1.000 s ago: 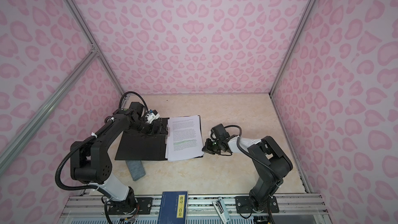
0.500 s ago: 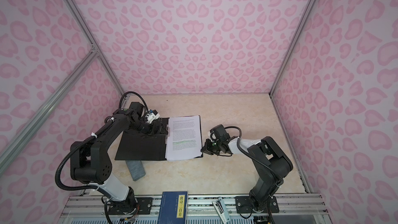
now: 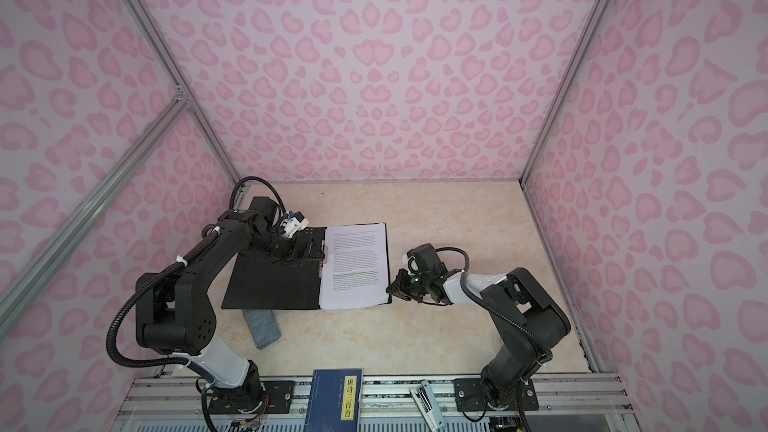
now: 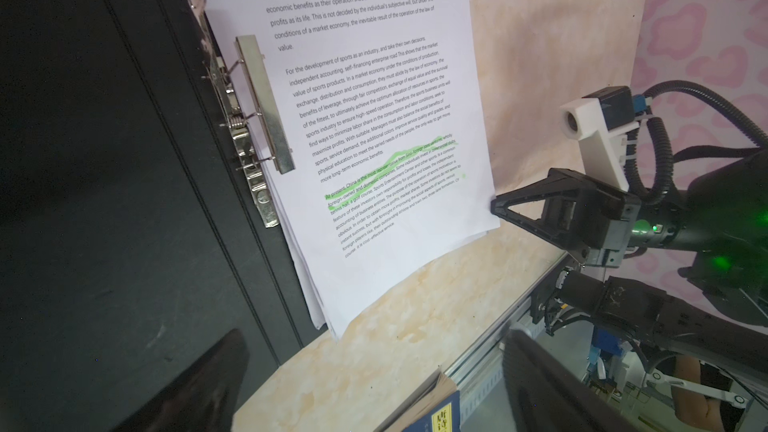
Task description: Put the files into the folder
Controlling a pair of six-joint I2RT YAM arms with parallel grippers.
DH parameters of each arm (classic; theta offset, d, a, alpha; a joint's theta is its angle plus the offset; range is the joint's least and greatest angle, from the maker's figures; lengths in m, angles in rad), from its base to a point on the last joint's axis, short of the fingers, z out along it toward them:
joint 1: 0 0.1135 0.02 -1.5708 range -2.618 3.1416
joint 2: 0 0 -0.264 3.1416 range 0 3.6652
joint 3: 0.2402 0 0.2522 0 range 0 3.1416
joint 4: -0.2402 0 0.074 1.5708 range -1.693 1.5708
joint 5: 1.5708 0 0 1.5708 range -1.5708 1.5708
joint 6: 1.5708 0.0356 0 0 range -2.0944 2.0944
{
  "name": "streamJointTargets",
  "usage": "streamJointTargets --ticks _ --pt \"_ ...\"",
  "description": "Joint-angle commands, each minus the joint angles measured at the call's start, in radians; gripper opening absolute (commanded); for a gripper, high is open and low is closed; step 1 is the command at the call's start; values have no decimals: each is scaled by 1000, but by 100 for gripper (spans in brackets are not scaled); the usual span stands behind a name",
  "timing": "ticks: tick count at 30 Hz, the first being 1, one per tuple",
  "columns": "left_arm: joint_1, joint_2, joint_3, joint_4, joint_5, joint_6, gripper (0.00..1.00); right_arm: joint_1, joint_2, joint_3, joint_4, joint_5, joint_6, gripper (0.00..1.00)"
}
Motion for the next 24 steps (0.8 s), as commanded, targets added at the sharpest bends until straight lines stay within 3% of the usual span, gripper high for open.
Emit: streamJointTargets --ticks 1,15,20,24 --pt "0 -3 5 -14 18 -2 98 3 13 -7 63 -8 29 0" --pt "0 1 6 -13 17 -2 98 12 22 -4 -7 -6 -15 1" --pt "0 2 7 -12 20 -4 98 17 6 5 -69 14 -43 17" --pt "0 -1 8 -14 18 -4 98 17 -28 12 -128 52 -69 23"
